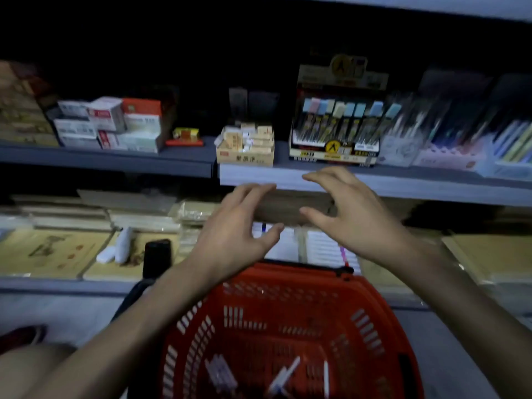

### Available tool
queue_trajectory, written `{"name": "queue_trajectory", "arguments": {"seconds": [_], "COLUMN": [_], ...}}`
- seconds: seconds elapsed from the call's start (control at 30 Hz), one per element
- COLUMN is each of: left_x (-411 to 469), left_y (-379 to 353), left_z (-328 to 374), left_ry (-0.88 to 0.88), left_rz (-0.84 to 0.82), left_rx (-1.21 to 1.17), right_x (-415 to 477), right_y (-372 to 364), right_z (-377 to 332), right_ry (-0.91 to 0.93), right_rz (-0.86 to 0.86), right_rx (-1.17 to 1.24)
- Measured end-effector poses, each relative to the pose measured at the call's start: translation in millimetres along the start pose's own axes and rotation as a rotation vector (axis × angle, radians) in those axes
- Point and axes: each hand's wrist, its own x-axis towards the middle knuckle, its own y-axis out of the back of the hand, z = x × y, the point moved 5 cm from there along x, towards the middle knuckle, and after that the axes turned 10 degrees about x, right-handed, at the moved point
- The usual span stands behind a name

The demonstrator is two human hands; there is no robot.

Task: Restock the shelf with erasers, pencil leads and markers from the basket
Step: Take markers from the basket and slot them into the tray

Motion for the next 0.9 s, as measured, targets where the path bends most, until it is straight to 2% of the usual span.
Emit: {"name": "queue_trajectory", "arguments": {"seconds": [0.27, 0.47, 0.67, 0.9], "left_x": [-64, -132, -178, -201], "left_y": [-29, -64, -103, -99], "left_z": [-33, -81, -123, -121], "left_ry": [-0.094, -0.094, -0.105, -0.064], "left_rz": [-0.162, -0.315, -0.451, -0.452], "left_rx": [0.330, 0.506, 0.671, 0.763], "right_x": [-87, -142, -191, -264], "right_y": [-87, -177, -242, -295], "right_z": [17, 57, 101, 140], "right_ry": [-0.055, -0.145, -0.339, -0.630], "right_rz": [-0.183, -0.418, -0.706, -0.948], "right_rx": [0.033, -0.054, -0.193, -0.200]}}
